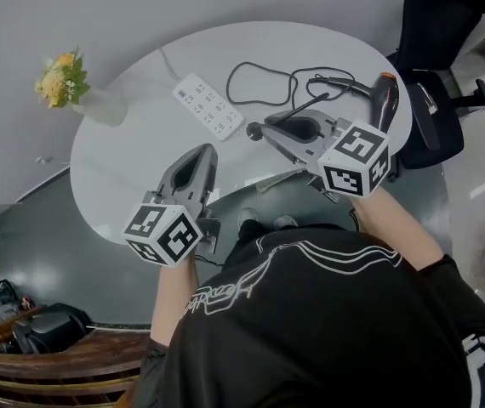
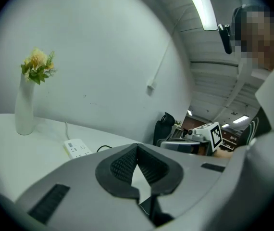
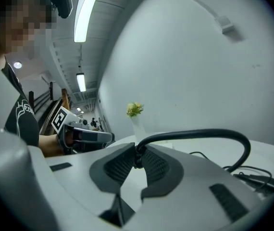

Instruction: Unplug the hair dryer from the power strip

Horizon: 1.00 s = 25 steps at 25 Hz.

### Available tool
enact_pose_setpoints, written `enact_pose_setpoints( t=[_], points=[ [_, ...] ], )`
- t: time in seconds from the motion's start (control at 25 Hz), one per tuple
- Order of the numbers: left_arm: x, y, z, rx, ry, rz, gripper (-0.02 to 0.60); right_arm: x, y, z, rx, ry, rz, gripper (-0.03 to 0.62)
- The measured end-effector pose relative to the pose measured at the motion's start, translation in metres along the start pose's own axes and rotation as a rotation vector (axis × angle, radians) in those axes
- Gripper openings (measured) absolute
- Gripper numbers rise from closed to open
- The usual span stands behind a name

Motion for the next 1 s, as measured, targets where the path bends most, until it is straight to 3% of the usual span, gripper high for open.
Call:
enact_pose_setpoints(
  t=[0.4,1.0],
  points=[
    [0.008,-0.035,-0.063,0.014,0.05,-0.078,0.002,0.024,-0.043,0.035,0.124,-0.052,-0.032,0.031],
    [0.016,-0.038,-0.106,-0.004,0.125,-0.116,0.002,0.039,-0.07,0.047,0.144,-0.09,-0.095,0.029]
  ],
)
Point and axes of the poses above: the fingertips, and each gripper's own axes: y forward along the fingers, z to its left, x out of its top, the point moved 7 cm from there along -y, backward along the fingers, and after that the axes turned 12 degrees about -z, right-handed, at the moved point
